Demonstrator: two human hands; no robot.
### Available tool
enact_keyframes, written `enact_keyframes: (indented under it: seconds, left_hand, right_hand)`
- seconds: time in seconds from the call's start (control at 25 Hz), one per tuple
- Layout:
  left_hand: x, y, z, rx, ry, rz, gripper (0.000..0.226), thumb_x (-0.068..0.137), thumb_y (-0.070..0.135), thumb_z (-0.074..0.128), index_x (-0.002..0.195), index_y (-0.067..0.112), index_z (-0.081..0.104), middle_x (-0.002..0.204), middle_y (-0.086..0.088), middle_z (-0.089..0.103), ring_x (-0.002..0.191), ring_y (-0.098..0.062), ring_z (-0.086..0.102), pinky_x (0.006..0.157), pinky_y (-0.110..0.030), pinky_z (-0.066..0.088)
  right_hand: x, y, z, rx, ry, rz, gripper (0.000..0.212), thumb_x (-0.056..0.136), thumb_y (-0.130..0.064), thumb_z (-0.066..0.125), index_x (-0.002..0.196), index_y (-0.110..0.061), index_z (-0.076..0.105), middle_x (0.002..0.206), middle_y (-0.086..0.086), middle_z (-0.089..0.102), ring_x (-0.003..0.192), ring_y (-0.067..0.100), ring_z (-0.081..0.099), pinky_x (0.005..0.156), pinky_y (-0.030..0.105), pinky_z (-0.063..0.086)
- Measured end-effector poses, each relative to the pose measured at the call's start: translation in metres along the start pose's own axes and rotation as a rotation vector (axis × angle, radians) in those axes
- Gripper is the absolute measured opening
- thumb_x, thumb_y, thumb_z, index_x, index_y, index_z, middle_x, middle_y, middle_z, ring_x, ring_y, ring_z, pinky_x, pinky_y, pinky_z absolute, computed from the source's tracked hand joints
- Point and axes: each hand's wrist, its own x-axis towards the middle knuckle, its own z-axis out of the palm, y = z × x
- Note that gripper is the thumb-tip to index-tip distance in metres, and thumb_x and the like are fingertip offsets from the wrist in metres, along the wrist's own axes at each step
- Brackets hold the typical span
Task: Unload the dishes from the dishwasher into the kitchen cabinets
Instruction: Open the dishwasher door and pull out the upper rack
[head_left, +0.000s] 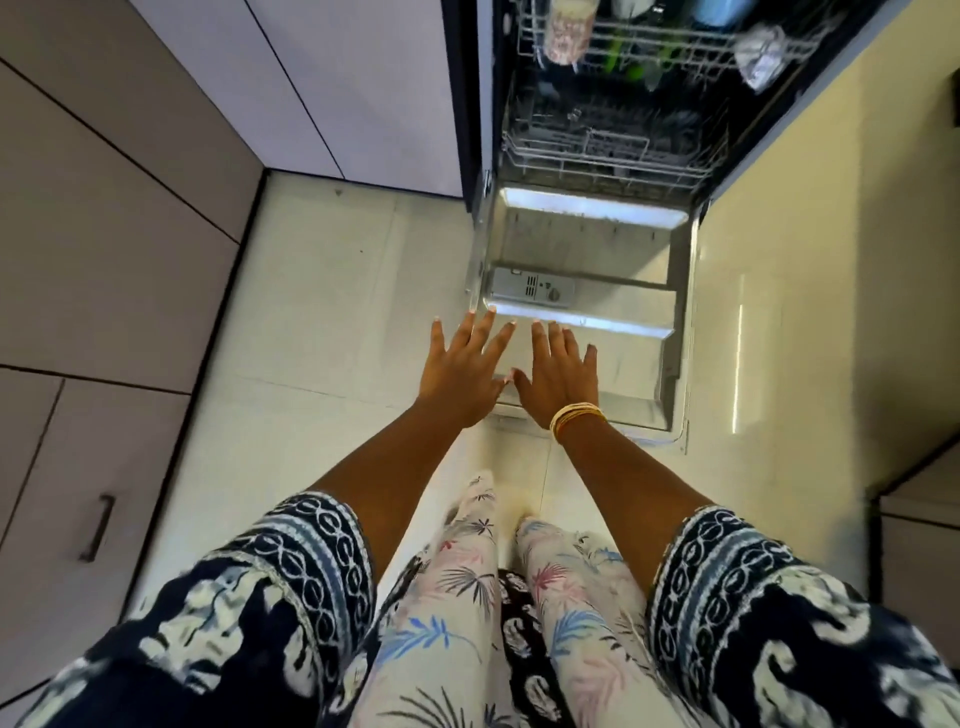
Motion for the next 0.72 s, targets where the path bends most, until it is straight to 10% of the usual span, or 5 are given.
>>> enact_keyframes:
  seconds: [0.72]
  left_hand:
    - [0.092,-0.252,-0.090,0.143,-0.035,0.098,0.078,0.094,0.052,0.038,0.153,0.020,-0.001,0.161,-0.009,-0.002,0.149,-0.030,0.000,0.115,-0.058,0.004]
  right_hand:
    - [0.157,-0.185,-0.062,0.160,0.031,0.176,0.071,0.094,-0.048,0.044,0.150,-0.010,0.022,0.155,0.015,0.027,0.144,0.032,0.025,0.114,0.053,0.026]
